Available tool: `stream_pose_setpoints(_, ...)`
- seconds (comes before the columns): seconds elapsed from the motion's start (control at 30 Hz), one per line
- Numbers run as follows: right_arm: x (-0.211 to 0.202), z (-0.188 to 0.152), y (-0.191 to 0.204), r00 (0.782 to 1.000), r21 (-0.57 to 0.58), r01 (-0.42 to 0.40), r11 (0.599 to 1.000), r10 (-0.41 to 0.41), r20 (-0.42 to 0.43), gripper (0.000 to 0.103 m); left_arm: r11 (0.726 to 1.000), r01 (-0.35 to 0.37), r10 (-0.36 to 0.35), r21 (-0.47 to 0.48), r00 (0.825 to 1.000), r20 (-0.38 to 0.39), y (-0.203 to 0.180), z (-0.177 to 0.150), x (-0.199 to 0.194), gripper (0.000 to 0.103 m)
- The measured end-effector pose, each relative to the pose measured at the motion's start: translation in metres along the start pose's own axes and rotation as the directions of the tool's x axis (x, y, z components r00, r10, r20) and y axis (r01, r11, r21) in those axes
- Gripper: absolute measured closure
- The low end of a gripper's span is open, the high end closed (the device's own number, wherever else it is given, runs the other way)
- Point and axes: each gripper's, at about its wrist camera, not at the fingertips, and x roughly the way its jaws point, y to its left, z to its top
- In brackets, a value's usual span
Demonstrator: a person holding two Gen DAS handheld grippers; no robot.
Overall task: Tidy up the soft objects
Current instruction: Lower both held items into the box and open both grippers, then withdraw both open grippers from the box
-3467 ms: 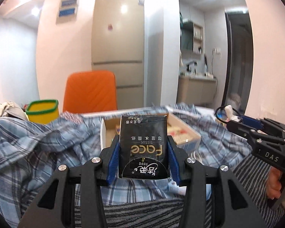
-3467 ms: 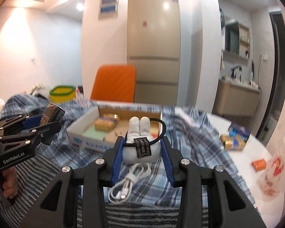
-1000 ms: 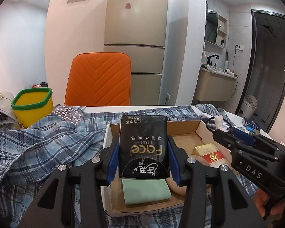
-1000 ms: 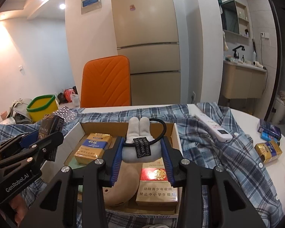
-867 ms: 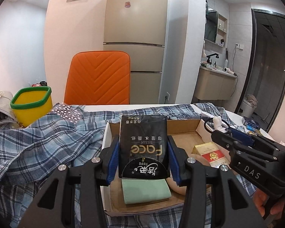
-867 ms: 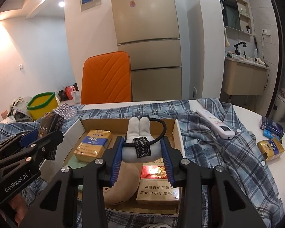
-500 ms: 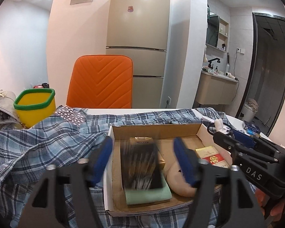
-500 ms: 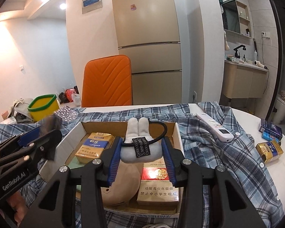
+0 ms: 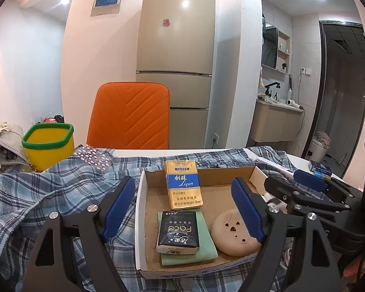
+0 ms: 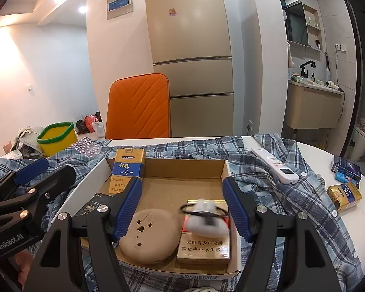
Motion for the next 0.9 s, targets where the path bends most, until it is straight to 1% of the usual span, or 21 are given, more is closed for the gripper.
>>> stream_pose_setpoints(0.07, -0.002, 0.000, 0.000, 1.000, -0.003, 0.002, 1.000, -0.002, 0.007, 0.032, 1.000, -0.002, 0.002, -0.003, 1.000, 0.002, 0.001, 0.001, -0.002, 0.023)
stream_pose_setpoints(0.23, -0.008, 0.001, 0.002, 0.999, -0.011, 0.008, 1.000, -0.008, 0.036, 0.032, 1.000, 0.003, -0.004, 0.022, 0.998, 0.056, -0.004, 0.003, -0.017, 0.023)
stream_pose_setpoints(0.37, -0.020, 0.001, 0.004, 0.996, -0.021, 0.017, 1.000, -0.015, 0.087, 0.032, 0.999, -0.011, 0.006, 0.047, 0.995, 0.097, -0.009, 0.003, -0.027, 0.023)
stream_pose_setpoints(0.43, -0.026, 0.001, 0.007, 0.993, -0.034, 0.027, 0.999, -0.023, 0.117, 0.032, 0.999, -0.027, 0.021, 0.047, 0.992, 0.126, -0.009, 0.003, -0.033, 0.023)
stream_pose_setpoints(0.5, -0.034, 0.001, 0.011, 0.988, -0.048, 0.034, 0.998, -0.026, 0.150, 0.032, 0.999, -0.026, 0.019, 0.045, 0.989, 0.144, -0.010, 0.003, -0.037, 0.023)
stream_pose_setpoints(0.67, -0.049, 0.002, 0.015, 0.977, -0.056, 0.054, 0.997, -0.042, 0.207, 0.030, 0.998, -0.021, 0.012, 0.060, 0.990, 0.140, -0.013, 0.002, -0.043, 0.023)
stream_pose_setpoints(0.9, -0.072, 0.003, 0.013, 0.974, -0.056, 0.050, 0.997, -0.037, 0.222, 0.030, 0.997, 0.005, -0.014, 0.077, 0.992, 0.122, -0.020, -0.002, -0.059, 0.023)
